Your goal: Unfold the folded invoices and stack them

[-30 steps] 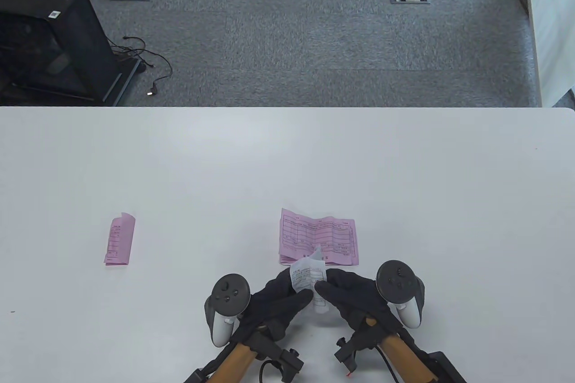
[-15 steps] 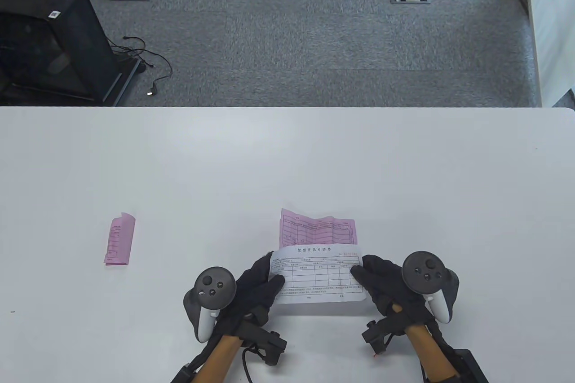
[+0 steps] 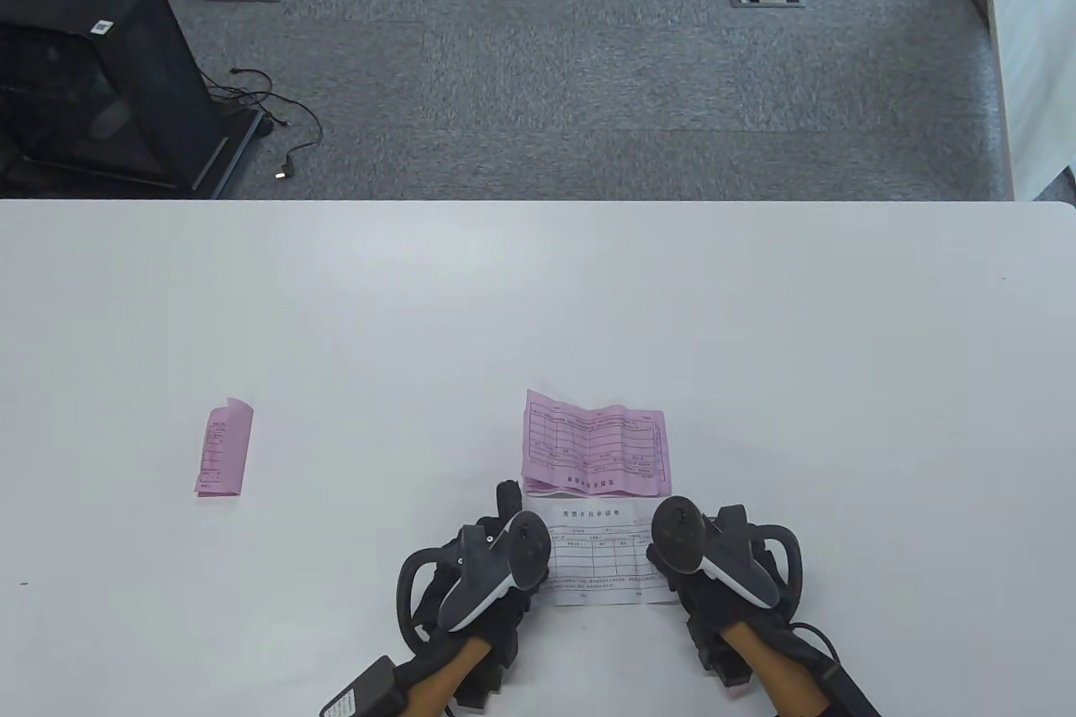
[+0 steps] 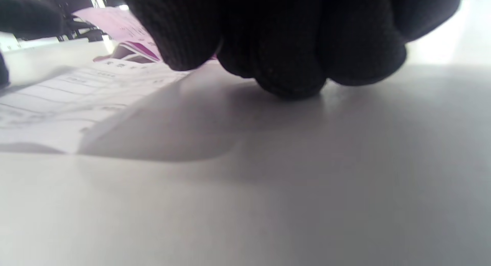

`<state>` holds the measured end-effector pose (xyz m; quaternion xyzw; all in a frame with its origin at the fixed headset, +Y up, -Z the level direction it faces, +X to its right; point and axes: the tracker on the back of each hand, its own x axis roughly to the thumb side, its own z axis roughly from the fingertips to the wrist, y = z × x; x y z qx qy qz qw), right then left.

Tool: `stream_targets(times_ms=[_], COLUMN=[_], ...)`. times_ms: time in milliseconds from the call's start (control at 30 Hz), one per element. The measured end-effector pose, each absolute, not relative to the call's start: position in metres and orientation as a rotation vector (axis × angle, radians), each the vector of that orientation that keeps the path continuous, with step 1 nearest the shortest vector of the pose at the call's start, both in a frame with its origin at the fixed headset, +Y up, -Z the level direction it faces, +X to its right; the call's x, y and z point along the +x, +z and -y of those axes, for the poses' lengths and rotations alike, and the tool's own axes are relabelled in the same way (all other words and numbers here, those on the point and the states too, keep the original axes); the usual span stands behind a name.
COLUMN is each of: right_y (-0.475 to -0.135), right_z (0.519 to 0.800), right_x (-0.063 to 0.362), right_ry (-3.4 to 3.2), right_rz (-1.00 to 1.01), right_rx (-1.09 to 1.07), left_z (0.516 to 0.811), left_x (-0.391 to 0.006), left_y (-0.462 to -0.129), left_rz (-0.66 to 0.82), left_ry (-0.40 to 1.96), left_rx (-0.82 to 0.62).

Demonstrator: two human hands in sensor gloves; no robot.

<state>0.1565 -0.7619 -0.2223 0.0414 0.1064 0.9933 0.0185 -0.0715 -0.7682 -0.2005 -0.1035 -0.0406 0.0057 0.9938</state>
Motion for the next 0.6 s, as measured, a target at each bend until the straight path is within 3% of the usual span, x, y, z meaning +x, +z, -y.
stream_targets(times_ms=[133, 267, 400, 467, 600], right_y=[-0.223, -0.222, -0.211, -0.202, -0.193], right_z=[0.761, 0.756, 0.721, 0.71, 0.72], right_x=[0.161, 0.165, 0.161, 0.15, 0.109], right_ry=[3.061, 3.109, 3.161, 3.101, 3.014], right_rz=[-0.399, -0.502, -0.033, 0.101, -0.061], right_rx=[0.113, 0.061, 0.079, 0.206, 0.543], left_z=[0.768, 0.774, 0.774, 0.773, 0.774], left_x=[-0.073, -0.08, -0.082, -0.082, -0.084], left_y=[-0.196, -0.196, -0.196, -0.196, -0.196], left_rz=[0.147, 0.145, 0.16, 0.163, 0.164], left_ry=[-0.009, 0.023, 0.052, 0.047, 0.068], left_rx=[-0.202, -0.304, -0.327, -0.33, -0.352])
